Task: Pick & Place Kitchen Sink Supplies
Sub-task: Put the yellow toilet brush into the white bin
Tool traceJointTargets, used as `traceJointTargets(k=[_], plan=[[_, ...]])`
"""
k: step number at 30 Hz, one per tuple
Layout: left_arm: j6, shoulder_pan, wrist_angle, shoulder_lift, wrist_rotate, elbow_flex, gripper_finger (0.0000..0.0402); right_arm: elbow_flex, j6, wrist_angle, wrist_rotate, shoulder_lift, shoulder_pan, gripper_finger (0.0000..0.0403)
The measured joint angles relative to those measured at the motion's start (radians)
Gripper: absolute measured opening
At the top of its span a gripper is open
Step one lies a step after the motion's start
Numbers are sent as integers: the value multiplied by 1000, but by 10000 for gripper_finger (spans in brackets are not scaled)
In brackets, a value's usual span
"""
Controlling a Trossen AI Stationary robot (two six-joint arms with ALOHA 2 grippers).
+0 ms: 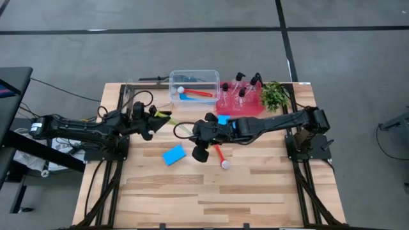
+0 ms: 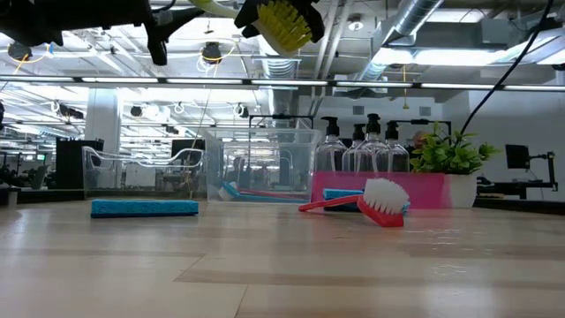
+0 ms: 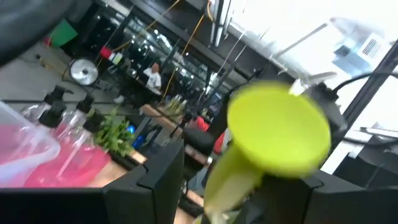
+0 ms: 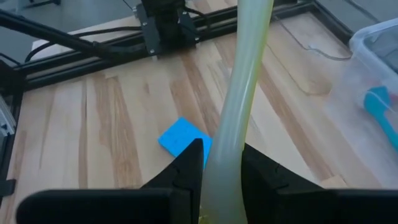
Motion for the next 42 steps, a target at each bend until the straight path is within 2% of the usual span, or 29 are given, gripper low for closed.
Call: traceJointTargets(k=[13,16,23,34,42], plan=[[3,0,12,0,-21,0,181,-1,-8,20,0,0,-6,70],[3,0,12,0,-20,0,159,-2,-7,19,0,0,-6,71],[11,1,13,0,49,0,77,-2,-1,20,-4,0,-5,71],[8,1,20,0,58,0,80,-2,-5,21,-23,0,-5,74],[20,0,23,1,66,0,77,-2,-54,23,-30,0,-5,127]])
